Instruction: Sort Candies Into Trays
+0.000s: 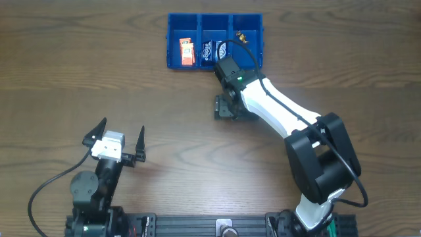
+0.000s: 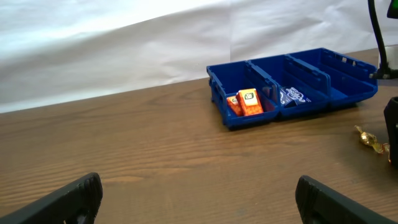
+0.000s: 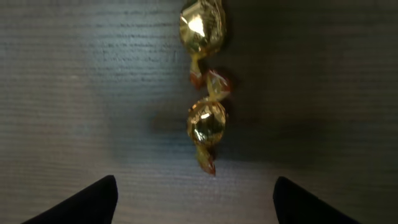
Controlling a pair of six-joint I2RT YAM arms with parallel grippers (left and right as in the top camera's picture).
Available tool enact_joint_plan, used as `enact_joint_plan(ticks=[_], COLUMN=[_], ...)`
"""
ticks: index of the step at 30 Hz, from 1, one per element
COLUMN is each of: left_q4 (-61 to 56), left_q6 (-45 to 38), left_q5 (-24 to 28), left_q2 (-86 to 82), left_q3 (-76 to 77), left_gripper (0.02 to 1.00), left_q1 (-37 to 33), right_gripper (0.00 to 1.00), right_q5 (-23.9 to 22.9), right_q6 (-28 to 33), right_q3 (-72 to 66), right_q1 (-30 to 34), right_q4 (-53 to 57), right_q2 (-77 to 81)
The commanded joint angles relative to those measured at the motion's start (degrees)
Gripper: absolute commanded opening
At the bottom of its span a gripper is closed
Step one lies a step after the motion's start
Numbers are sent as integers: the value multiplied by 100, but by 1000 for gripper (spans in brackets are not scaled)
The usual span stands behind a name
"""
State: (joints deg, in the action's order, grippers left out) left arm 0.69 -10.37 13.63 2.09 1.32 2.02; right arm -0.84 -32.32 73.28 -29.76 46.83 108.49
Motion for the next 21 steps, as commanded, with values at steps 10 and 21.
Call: enact_joint_plan(ticks=[10,21], left_q4=[236,236], left_q6=[-35,-35], left_q5=[122,122], left_q2=[-33,-33], left_q3=[-105,-105], left_gripper=[998,996], left_q1=[-17,-17], right_gripper=[702,573], right_q5=[-356,-533], right_q6=[-70,-63], right_q3=[-31,-33], right_q1=[129,129], right_q4=[-332,-481], right_q2=[459,459])
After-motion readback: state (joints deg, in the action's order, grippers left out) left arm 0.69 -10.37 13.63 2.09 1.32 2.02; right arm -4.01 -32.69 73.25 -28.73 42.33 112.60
